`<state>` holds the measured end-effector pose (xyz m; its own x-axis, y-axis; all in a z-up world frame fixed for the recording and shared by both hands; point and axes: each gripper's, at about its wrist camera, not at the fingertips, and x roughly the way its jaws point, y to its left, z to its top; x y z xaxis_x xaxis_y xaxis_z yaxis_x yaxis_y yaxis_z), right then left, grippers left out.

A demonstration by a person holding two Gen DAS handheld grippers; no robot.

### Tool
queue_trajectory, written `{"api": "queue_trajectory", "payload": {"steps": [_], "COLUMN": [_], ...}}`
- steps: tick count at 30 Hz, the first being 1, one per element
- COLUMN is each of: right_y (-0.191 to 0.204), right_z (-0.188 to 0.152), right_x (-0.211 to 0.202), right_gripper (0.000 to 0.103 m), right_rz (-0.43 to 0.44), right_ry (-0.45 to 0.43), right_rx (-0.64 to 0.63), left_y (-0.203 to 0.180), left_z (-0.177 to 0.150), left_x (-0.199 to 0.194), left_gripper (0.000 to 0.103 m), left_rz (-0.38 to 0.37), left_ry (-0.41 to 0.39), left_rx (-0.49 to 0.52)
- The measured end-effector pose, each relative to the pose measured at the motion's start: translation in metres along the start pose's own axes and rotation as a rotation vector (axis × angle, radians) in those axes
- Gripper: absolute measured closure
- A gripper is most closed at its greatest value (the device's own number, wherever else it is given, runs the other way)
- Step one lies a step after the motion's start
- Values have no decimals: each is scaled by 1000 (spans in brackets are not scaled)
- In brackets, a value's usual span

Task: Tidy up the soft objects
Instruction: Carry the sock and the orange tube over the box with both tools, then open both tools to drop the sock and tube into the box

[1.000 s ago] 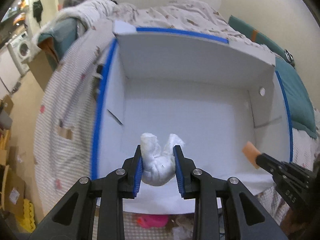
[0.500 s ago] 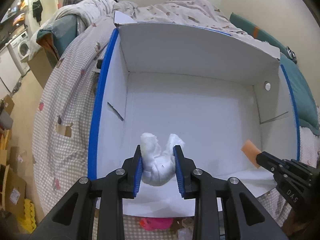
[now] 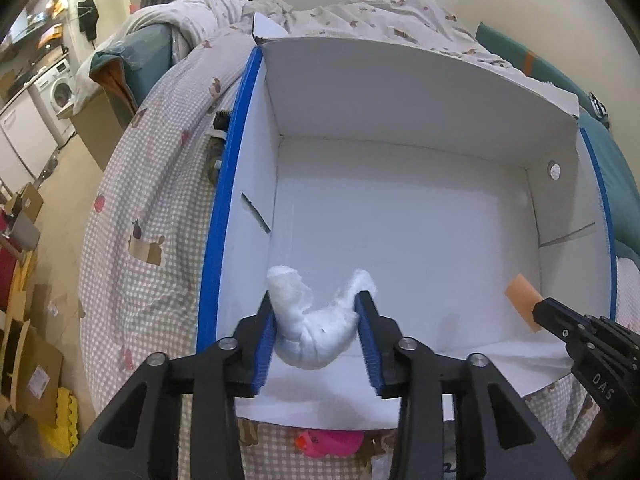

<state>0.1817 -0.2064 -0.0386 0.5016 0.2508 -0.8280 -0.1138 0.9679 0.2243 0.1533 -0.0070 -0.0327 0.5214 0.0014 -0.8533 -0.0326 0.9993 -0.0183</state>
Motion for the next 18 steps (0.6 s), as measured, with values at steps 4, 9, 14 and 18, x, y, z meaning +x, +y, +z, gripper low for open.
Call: {"api": "queue_trajectory", "payload": {"steps": [4,9,14,18], "right_y": [-3,-9,-5,-3], "right_z": [0,2,5,5], "right_x": [-4,-12,-18,-15], "right_gripper": [92,29,21,21], "right_rz": [-15,-26,-26,-27], "right_ry": [-18,-62,-104,-84], "right_rx": [9,43,28,23], "left_y": [-3,-4,-4,-3], "left_z": [0,0,0,0], "left_x": [-3,-10,-7,-6], "left_gripper": [47,36,35,35], "left_rz": [-10,-22,-4,0], "left_ry": [-10,-43,-32,-27], "left_rx": [9,-1,3,-4]}}
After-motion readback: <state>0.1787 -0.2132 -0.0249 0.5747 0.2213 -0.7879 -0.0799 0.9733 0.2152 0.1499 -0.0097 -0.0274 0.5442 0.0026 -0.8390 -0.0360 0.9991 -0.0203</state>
